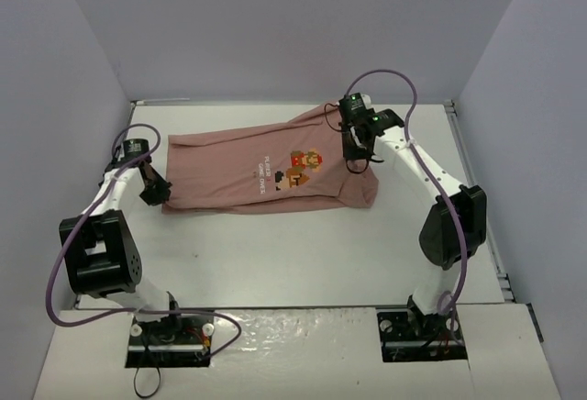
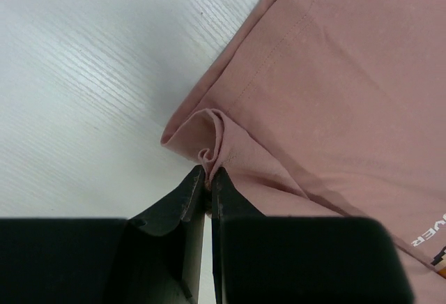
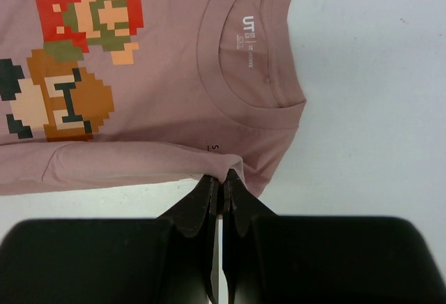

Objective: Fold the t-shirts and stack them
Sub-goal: Fold the flattened tshirt in 1/3 of the way

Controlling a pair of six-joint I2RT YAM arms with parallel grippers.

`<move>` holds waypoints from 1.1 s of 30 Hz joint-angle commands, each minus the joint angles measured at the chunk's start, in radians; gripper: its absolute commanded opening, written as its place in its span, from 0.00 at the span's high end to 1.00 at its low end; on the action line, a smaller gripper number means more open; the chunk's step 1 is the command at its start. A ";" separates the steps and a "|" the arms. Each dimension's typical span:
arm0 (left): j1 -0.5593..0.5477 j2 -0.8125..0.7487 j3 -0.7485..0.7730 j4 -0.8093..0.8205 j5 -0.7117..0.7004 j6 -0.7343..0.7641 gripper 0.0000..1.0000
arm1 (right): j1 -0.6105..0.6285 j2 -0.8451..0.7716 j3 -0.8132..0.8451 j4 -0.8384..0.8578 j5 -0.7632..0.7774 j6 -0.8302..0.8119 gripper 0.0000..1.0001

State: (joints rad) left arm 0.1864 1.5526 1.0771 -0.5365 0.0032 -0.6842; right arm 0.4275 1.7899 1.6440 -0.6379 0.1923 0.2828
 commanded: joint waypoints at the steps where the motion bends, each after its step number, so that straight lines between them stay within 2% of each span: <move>1: 0.012 -0.142 -0.040 0.025 -0.003 0.013 1.00 | -0.018 -0.197 -0.078 0.009 0.030 -0.005 1.00; 7: 0.010 -0.301 -0.145 0.015 0.025 0.017 1.00 | -0.019 -0.357 -0.191 0.009 -0.025 0.044 1.00; 15: 0.012 -0.379 -0.212 -0.030 0.038 0.029 1.00 | -0.030 -0.473 -0.247 -0.003 -0.001 0.043 1.00; 20: 0.012 -0.391 -0.187 -0.049 0.014 0.055 1.00 | -0.036 -0.447 -0.234 -0.005 -0.022 0.030 1.00; 28: 0.012 -0.318 -0.095 -0.039 -0.032 0.069 1.00 | -0.040 -0.290 -0.077 -0.009 -0.036 -0.048 1.00; 33: 0.012 -0.310 -0.101 -0.036 -0.045 0.063 1.00 | -0.041 -0.209 -0.016 -0.007 -0.056 -0.077 1.00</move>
State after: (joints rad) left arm 0.1900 1.2509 0.9468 -0.5930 -0.0008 -0.6348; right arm 0.3975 1.5467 1.5566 -0.6634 0.1423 0.2493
